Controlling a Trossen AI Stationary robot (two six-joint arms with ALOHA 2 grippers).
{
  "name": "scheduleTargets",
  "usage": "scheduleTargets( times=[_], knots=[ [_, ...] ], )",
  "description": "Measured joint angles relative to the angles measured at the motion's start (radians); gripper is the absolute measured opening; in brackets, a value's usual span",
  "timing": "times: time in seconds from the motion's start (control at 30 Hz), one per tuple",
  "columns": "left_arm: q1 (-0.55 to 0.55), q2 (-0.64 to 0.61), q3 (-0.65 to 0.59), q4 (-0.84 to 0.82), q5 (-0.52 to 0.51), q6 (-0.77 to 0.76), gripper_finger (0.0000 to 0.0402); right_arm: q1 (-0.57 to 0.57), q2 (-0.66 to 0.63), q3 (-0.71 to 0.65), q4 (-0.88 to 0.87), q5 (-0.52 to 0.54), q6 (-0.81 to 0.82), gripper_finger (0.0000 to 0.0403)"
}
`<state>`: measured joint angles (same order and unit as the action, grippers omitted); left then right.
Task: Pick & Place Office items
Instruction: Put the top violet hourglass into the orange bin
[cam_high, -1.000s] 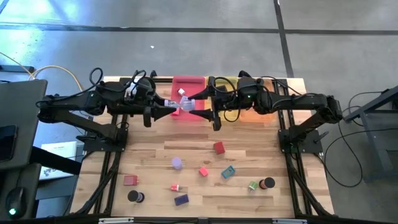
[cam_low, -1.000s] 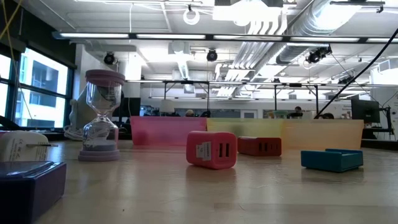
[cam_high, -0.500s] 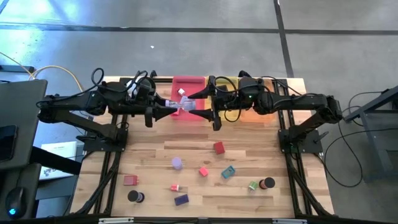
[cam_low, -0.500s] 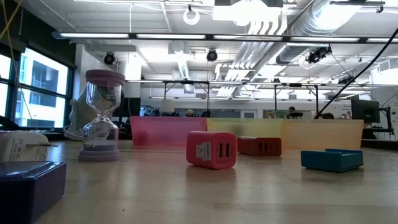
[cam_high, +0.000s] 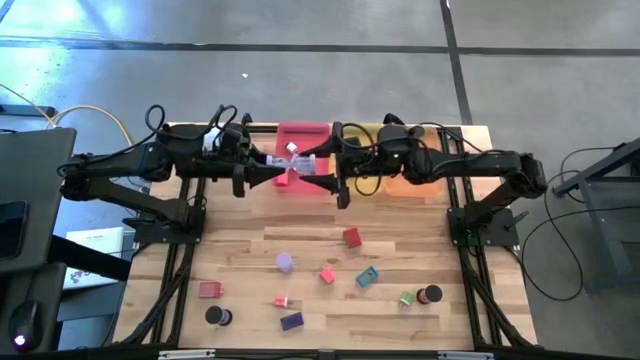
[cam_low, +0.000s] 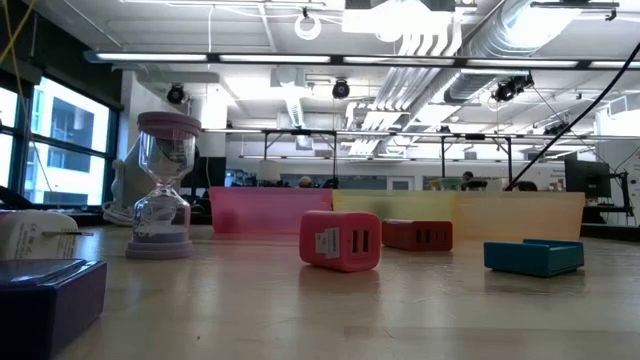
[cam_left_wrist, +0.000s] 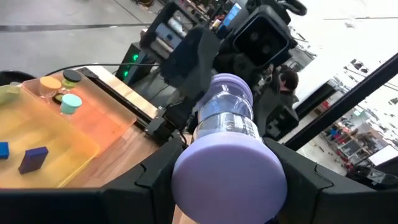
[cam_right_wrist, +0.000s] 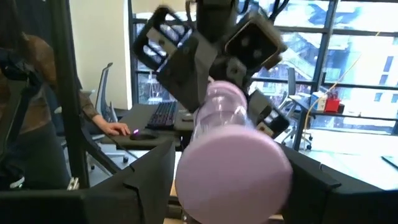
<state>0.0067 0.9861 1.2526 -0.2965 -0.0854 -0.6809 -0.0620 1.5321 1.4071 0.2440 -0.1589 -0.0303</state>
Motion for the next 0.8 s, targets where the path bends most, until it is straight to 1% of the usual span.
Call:
scheduleTargets(
  times=[0.13,0.27,0.37,0.53,0.73,0.8],
  knots=[
    [0.0,0.025,0.0,0.004,0.007,0.003,0.0186,0.003,0.026,0.0,0.013,-0.025,-0.001,0.0229],
    [0.0,0.038,0.0,0.008,0.029,0.002,0.0186,0.003,0.033,0.0,0.015,-0.019,-0.006,0.0229],
    [0.0,0.038,0.0,0.006,0.032,0.002,0.0186,0.006,0.031,0.0,0.024,0.002,-0.024,0.0229],
    [0.0,0.038,0.0,0.009,0.039,0.001,0.0186,0.006,0.031,0.0,0.046,0.0,-0.041,0.0229],
    [0.0,0.038,0.0,0.009,0.042,0.019,0.0186,0.006,0.031,0.0,0.042,-0.017,-0.079,0.0228],
    [0.0,0.038,0.0,0.009,0.042,0.019,0.0186,0.006,0.031,0.0,0.042,-0.031,-0.08,0.022]
  ],
)
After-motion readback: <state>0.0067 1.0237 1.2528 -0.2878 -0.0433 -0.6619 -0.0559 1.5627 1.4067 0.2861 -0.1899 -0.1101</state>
